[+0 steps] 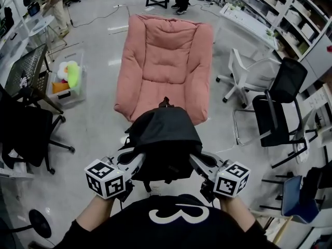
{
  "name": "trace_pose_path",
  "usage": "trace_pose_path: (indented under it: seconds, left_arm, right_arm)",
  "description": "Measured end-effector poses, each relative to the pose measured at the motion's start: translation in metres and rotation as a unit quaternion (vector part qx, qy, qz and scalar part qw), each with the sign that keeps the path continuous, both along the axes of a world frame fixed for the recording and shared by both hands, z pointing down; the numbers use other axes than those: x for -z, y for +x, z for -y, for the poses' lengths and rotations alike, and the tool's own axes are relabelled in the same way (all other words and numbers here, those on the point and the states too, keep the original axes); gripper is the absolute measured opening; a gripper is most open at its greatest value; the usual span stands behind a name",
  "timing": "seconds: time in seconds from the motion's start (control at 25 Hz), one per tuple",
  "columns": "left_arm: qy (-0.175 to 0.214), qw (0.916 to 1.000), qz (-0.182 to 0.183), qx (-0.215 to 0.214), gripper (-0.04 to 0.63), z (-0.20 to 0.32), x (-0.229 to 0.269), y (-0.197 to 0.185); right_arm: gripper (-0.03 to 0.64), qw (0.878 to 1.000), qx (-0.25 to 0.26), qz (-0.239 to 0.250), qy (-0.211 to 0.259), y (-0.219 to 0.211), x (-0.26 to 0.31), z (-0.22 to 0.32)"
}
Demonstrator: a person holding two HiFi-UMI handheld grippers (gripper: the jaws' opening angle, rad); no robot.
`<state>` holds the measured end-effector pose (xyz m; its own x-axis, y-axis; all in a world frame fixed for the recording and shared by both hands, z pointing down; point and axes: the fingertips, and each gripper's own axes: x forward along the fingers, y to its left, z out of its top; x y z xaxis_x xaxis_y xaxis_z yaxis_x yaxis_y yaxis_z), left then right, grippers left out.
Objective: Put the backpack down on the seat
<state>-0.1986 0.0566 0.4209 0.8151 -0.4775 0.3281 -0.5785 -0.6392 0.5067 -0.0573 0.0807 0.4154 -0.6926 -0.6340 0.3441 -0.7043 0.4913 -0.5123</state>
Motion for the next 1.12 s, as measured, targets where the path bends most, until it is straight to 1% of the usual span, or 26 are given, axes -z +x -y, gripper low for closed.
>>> trace_pose_path:
  seconds: [0.2, 0.32, 0.44, 0.68, 0.88, 1.12]
  left_arm:
    - [0.004, 0.9999, 0.006, -0.011, 0.018, 0.027, 0.000, 0.014]
    - [0.003, 0.9999, 0.011, -0.008, 0.018, 0.049, 0.000, 0.023]
    - [-0.006, 0.9999, 0.010, 0.000, 0.018, 0.076, -0.003, 0.035]
    - [-0.019, 0.9994, 0.015, 0.026, 0.018, 0.147, -0.009, 0.066]
    - [-0.038, 0.9975, 0.028, 0.052, 0.018, 0.214, -0.014, 0.097]
    - [-0.048, 0.9949, 0.042, 0.078, 0.018, 0.287, -0.022, 0.127]
  right_arm:
    - [0.025, 1.000, -0.011, 0.006, 0.010, 0.014, -0.002, 0.026]
    - [0.025, 1.000, -0.008, 0.013, 0.016, 0.024, -0.002, 0.048]
    - [0.025, 1.000, -0.001, 0.019, 0.020, 0.037, -0.005, 0.077]
    - [0.025, 0.999, 0.020, 0.030, 0.008, 0.069, -0.015, 0.154]
    - [0.025, 0.998, 0.044, 0.038, -0.014, 0.099, -0.022, 0.224]
    - [0.025, 0.996, 0.070, 0.041, -0.022, 0.129, -0.032, 0.298]
